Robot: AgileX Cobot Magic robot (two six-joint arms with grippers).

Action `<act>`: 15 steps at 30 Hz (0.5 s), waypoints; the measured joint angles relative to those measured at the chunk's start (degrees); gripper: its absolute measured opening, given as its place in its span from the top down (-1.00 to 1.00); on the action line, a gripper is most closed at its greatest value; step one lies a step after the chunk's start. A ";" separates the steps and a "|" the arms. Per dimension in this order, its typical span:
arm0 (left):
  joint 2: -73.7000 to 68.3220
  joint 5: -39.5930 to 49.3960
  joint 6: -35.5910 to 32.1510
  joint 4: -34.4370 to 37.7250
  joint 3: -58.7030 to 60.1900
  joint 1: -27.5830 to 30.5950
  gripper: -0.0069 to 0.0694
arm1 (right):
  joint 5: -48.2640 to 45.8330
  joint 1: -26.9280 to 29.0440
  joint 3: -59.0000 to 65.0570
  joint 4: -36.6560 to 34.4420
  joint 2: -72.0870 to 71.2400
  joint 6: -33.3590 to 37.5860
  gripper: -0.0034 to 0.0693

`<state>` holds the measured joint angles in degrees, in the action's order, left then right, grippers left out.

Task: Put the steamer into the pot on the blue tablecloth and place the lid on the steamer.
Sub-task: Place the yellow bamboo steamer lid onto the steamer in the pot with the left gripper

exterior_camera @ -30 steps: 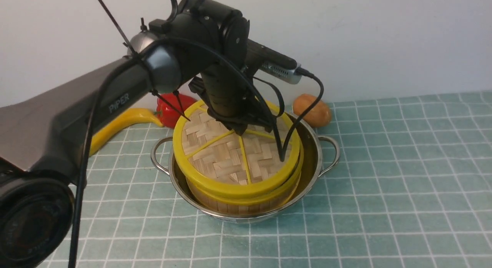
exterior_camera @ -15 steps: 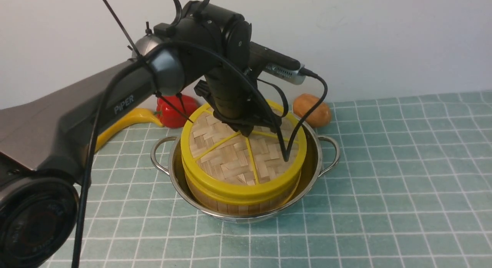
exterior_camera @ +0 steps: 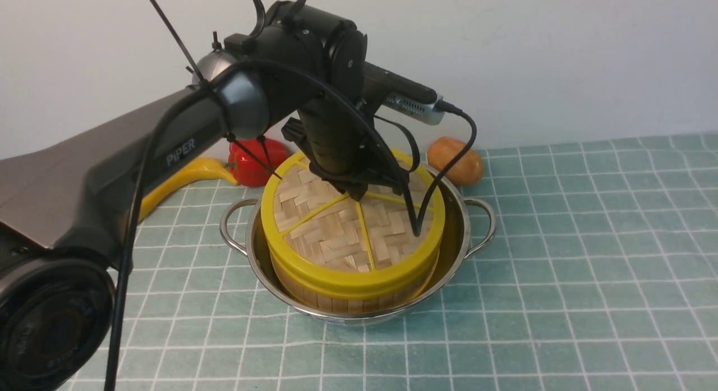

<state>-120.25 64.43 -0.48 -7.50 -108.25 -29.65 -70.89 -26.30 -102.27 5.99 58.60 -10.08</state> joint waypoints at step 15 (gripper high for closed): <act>0.00 -0.04 0.48 0.00 0.00 0.00 0.50 | 0.00 0.00 0.00 0.00 0.00 -0.02 -0.09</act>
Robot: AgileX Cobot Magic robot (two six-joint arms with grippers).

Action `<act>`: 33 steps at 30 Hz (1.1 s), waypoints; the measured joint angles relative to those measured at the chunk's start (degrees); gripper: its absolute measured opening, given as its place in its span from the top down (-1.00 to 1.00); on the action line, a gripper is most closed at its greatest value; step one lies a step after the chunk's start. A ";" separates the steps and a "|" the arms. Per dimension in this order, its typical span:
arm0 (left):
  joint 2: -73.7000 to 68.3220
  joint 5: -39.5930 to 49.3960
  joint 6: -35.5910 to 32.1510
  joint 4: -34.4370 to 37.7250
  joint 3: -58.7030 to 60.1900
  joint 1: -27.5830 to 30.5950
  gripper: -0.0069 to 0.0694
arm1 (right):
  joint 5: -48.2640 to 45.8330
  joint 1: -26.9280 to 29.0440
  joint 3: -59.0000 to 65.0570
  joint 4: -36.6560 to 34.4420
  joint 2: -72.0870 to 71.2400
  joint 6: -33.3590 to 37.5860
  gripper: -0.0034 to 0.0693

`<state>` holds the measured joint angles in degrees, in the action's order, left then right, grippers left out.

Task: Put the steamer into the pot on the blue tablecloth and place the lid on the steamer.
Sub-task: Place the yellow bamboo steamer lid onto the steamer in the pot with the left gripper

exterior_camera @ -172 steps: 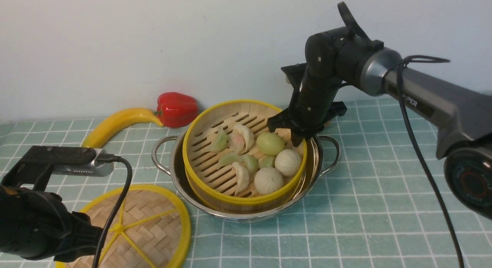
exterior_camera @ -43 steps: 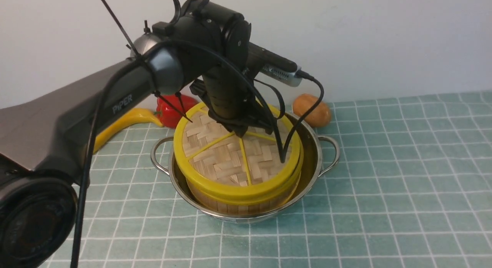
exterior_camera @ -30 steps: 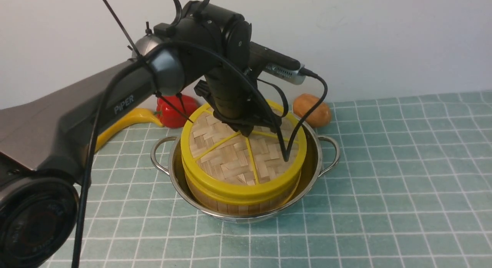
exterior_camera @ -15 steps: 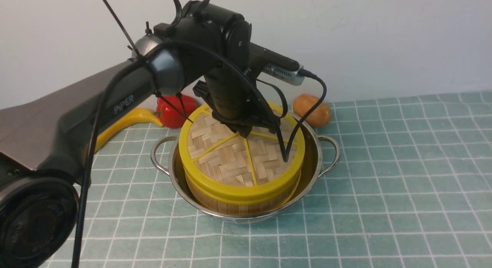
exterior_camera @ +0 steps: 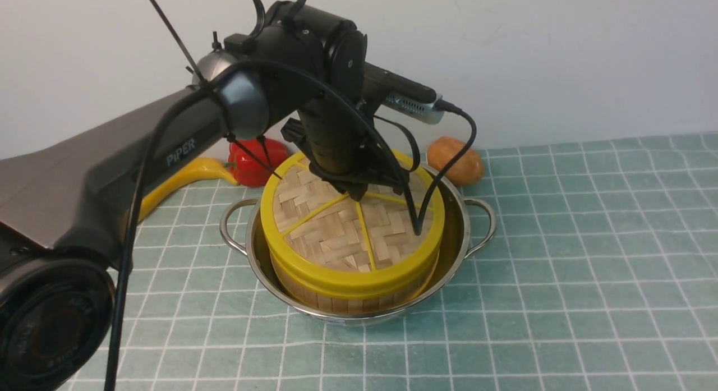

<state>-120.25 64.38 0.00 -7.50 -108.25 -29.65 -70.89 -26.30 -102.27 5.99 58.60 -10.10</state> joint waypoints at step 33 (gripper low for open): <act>-1.27 -0.03 1.32 -3.99 -2.94 0.00 -0.17 | 0.00 0.00 0.00 -0.12 0.00 0.00 -0.09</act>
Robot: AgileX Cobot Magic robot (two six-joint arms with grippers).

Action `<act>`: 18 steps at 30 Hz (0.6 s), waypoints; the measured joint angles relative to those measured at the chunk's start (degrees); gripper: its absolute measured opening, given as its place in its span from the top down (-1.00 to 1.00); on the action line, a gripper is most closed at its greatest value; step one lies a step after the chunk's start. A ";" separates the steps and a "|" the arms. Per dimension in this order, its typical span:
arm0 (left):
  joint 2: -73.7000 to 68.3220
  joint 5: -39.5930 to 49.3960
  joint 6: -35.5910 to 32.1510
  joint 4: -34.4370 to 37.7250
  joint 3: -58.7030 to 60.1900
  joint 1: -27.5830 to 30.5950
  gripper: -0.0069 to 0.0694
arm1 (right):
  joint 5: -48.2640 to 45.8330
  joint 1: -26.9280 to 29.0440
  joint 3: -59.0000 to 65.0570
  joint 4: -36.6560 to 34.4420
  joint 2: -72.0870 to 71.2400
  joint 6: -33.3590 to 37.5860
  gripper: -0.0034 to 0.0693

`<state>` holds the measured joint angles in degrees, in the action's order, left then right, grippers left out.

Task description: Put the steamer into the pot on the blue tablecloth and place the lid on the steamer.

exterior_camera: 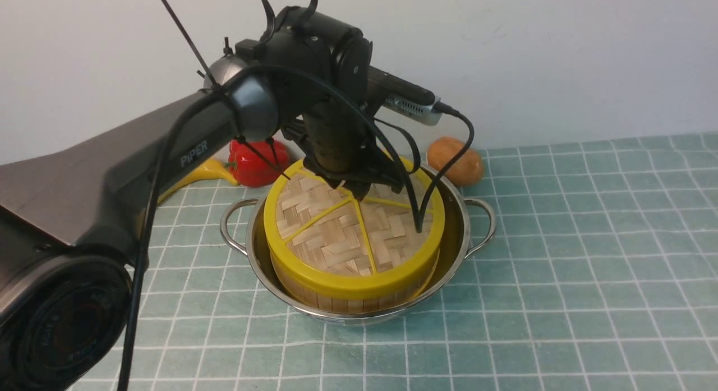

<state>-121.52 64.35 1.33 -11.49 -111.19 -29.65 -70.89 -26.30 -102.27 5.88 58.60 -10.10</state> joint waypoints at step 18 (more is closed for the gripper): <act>27.70 5.04 -0.64 -2.64 -3.49 0.00 0.28 | 0.25 0.00 2.11 2.45 -5.56 4.19 -0.07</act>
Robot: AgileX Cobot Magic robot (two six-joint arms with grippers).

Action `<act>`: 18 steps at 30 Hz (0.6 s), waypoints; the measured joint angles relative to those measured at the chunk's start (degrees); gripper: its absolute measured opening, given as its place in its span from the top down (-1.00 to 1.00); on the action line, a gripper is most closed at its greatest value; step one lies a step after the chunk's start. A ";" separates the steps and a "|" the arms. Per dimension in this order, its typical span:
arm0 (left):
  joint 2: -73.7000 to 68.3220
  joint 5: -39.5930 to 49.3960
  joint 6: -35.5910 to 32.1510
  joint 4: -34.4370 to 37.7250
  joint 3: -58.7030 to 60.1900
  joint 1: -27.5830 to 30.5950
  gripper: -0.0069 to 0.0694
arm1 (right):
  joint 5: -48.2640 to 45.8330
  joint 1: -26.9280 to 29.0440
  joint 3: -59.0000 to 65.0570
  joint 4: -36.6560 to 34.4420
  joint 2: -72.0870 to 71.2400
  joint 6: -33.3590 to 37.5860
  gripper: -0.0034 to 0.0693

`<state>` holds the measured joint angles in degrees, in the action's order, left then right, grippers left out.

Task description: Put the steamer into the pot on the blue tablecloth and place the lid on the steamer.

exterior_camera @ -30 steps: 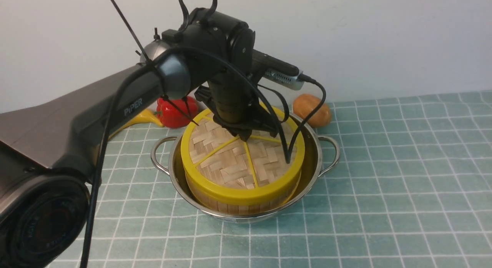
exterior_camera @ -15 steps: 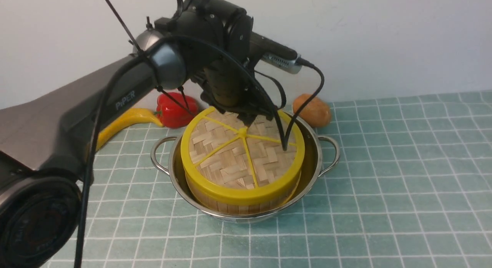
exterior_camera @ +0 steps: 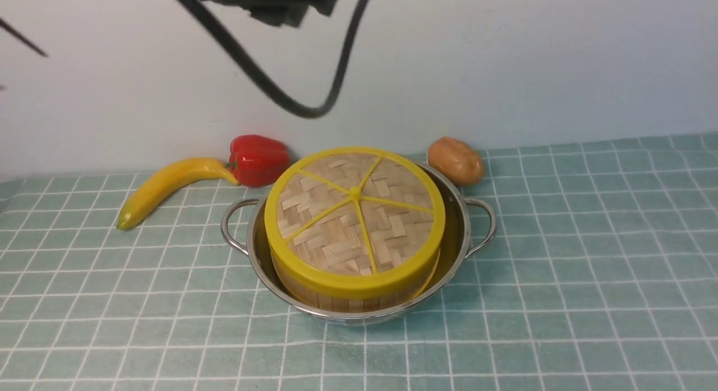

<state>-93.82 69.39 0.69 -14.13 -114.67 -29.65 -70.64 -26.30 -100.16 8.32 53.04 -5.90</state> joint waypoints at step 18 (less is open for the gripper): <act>36.67 -8.23 0.05 5.44 44.08 0.00 0.88 | -0.05 0.00 43.97 8.21 -31.84 -5.64 0.90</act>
<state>-57.16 61.15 0.74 -8.68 -70.59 -29.65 -70.69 -26.30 -56.18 16.53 21.20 -11.55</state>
